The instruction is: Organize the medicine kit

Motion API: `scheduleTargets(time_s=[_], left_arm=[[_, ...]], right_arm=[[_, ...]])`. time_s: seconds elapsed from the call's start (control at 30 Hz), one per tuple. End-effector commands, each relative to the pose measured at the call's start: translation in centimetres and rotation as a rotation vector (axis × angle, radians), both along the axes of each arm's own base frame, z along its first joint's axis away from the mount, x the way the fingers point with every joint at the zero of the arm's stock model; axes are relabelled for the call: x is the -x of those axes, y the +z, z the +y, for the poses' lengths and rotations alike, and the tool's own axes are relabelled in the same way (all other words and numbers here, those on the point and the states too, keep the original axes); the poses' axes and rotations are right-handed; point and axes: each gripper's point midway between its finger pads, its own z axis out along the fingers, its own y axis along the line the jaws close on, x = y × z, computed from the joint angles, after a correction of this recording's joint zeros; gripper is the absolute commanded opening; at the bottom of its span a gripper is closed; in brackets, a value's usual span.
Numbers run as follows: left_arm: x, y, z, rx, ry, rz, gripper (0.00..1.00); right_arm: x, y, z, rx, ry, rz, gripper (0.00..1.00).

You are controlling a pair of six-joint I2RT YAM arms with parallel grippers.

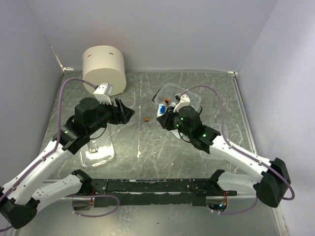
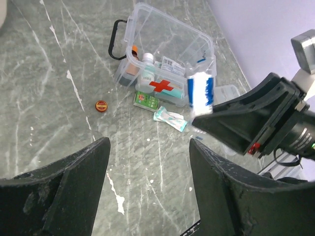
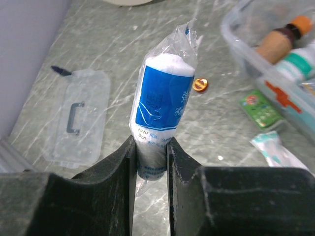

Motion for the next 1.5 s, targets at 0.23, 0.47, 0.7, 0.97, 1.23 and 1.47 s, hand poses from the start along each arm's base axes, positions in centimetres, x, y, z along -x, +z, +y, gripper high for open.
scheduleTargets(time_s=[0.23,0.47,0.7,0.97,1.23,1.47], left_arm=[[-0.1,2.3,0.6,-0.114,-0.078,-0.216,0.76],[-1.6,4.4,0.5,-0.08,-0.015,-0.248,0.76],[-1.1,4.7,-0.1,-0.007,-0.038,-0.277,0.75],[-1.4,3.4,1.4,-0.037,0.037,-0.265,0.75],[-1.9,2.7,2.5,-0.063,0.106,-0.233,0.75],[-2.0,2.7,2.9,-0.076,0.122,-0.229,0.75]], right_arm=[[-1.8,6.9,-10.1,0.189,-0.382,-0.127,0.1],[-5.5,10.5,-13.8,0.217,-0.486,-0.206,0.11],[-9.7,10.3,-14.7,0.305,-0.424,-0.262,0.11],[-13.8,9.4,-11.4,0.507,-0.145,-0.389,0.09],[-17.0,7.2,-9.8,0.682,0.149,-0.46,0.11],[-19.7,2.4,-10.8,0.905,0.309,-0.338,0.12]])
